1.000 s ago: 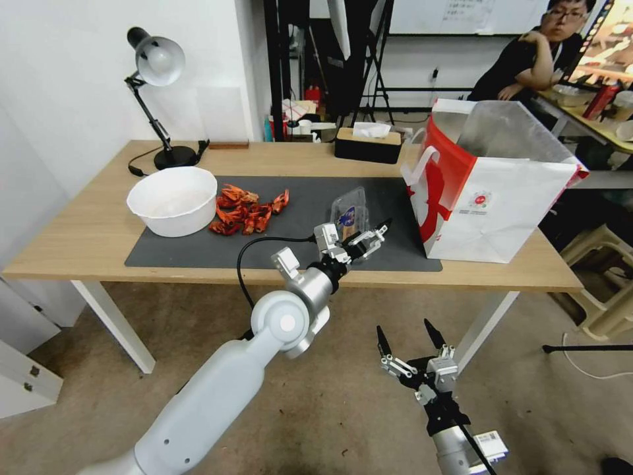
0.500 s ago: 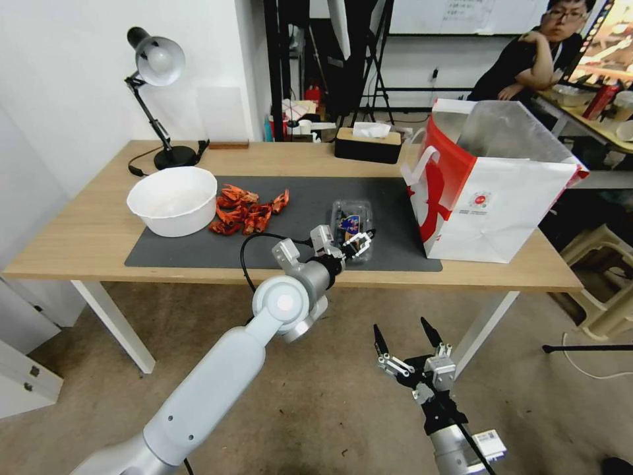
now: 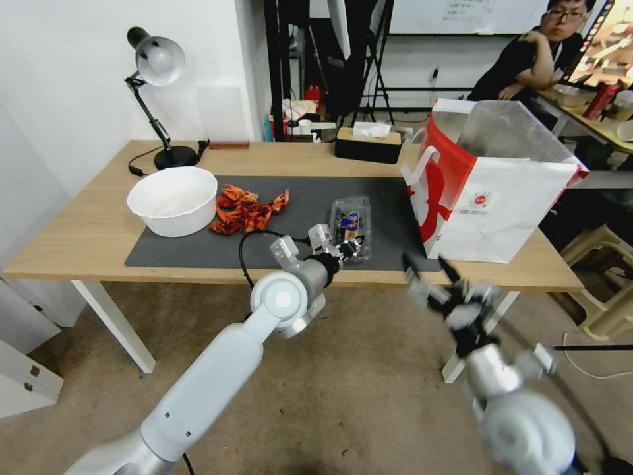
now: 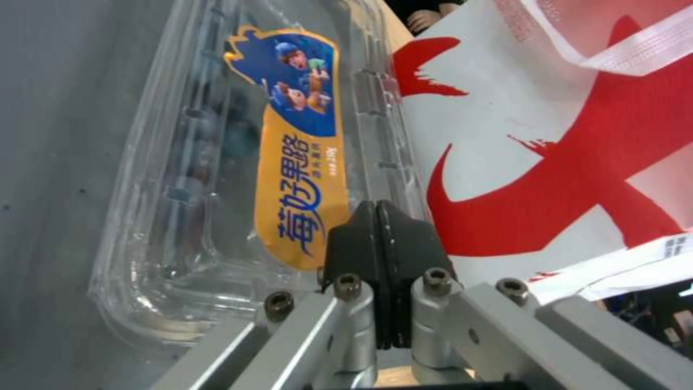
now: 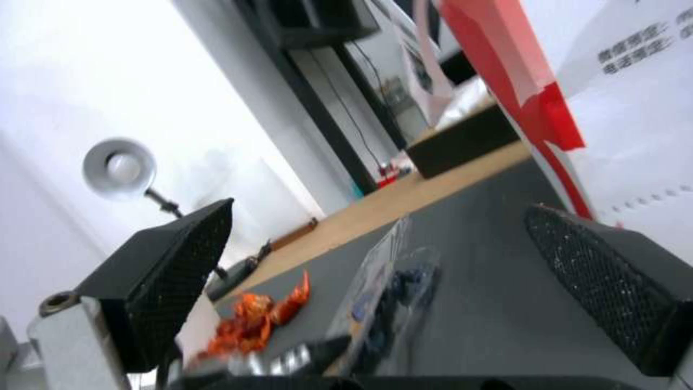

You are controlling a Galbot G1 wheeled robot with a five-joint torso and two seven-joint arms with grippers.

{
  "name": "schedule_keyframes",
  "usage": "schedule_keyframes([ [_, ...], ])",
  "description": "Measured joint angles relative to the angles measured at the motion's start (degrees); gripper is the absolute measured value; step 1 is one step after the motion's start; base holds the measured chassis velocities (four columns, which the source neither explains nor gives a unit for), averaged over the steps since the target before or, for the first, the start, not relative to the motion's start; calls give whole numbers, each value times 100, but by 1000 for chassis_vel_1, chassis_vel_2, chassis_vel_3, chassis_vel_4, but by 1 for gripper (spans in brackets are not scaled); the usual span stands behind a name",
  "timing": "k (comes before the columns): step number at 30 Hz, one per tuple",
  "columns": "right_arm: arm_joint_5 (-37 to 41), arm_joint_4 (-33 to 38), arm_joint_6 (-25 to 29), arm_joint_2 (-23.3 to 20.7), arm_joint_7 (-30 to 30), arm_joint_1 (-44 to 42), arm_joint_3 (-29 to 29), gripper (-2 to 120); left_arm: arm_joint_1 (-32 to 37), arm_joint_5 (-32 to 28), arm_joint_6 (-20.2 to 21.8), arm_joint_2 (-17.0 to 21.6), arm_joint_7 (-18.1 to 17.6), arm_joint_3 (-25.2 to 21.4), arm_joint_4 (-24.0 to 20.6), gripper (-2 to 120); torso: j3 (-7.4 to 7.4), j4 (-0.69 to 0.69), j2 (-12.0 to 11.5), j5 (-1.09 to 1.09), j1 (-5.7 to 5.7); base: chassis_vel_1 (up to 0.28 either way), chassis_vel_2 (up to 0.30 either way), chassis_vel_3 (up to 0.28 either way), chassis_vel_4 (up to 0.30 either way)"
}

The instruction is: Close the takeout container lid, then place the container into the takeout bag.

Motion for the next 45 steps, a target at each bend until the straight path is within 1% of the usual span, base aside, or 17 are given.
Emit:
schedule_keyframes([
  [2, 568, -94, -439, -110, 437, 473, -130, 100, 0, -1, -3, 9, -1, -12, 18, 0, 0, 1, 0, 0, 0, 0, 0, 0, 0],
  [3, 568, -94, -439, -110, 437, 473, -130, 100, 0, -1, -3, 9, -1, -12, 18, 0, 0, 1, 0, 0, 0, 0, 0, 0, 0],
  [5, 937, -217, -713, -175, 852, 888, -376, 100, 18, -1, -6, 23, -2, -32, 26, 0, 0, 0, 0, 0, 0, 0, 0, 0, 0],
  [7, 1006, -269, -798, -187, 1011, 1052, -498, 100, 29, -1, -7, 29, -2, -43, 26, 0, 0, 0, 0, -1, 1, 0, 0, 0, 0],
  [9, 1126, -393, -1079, -178, 1459, 1402, -731, 100, 51, -1, -9, 52, -2, -62, 25, 0, 0, 1, 0, -1, 1, 0, 0, 0, 0],
  [10, 1126, -393, -1079, -178, 1459, 1402, -731, 100, 51, -1, -9, 52, -2, -62, 25, 0, 0, 1, 0, -1, 1, 0, 0, 0, 0],
  [12, 1284, -501, -1310, -146, 1818, 1679, -893, 100, 71, 1, -9, 66, -2, -70, 24, 0, 0, 0, 0, -1, 0, 0, 0, 0, 0],
  [14, 1312, -526, -1366, -137, 1905, 1740, -931, 100, 75, 1, -9, 68, -2, -71, 23, 0, 0, 1, 0, -1, 1, 0, 0, 0, 0],
  [17, 1534, -741, -1874, -79, 2479, 2180, -1138, 100, 104, 6, -13, 74, -2, -78, 22, 0, 0, 0, 0, -2, 1, 0, 0, 0, 0],
  [18, 1534, -741, -1874, -79, 2479, 2180, -1138, 100, 104, 6, -13, 74, -2, -78, 22, 0, 0, 0, 0, -2, 1, 0, 0, 0, 0],
  [20, 1805, -896, -2329, -62, 2836, 2493, -1240, 100, 112, 15, -20, 73, -4, -80, 22, 0, 0, 0, 1, -1, 1, 0, 0, 0, 0],
  [28, 2390, -1206, -3094, -62, 3313, 3193, -1534, 100, 119, 44, -37, 74, -3, -70, 41, 0, 0, 0, 1, -1, 1, 0, 0, 0, 0],
  [29, 2390, -1206, -3094, -62, 3313, 3193, -1534, 100, 119, 44, -37, 74, -3, -70, 41, 0, 0, 0, 1, -1, 1, 0, 0, 0, 0],
  [33, 2489, -1390, -3373, -60, 3645, 3558, -1753, 100, 140, 59, -44, 57, -1, -61, 49, 0, 0, 0, 1, 0, 1, 0, 0, 0, 0],
  [36, 2672, -1579, -3684, -44, 4103, 3881, -1952, 100, 155, 73, -56, 49, 0, -61, 50, 0, 0, 0, 0, 0, 1, 0, 0, 0, 0],
  [42, 2924, -1800, -3937, 5, 4543, 4129, -2153, 100, 161, 85, -73, 60, 2, -71, 46, 0, -1, 0, 1, 0, 1, 0, 0, 0, 0],
  [45, 3025, -2012, -3982, 73, 4608, 4263, -2243, 100, 175, 87, -89, 81, 3, -86, 16, 0, 0, 0, 1, -1, 1, 0, 0, 0, 0],
])
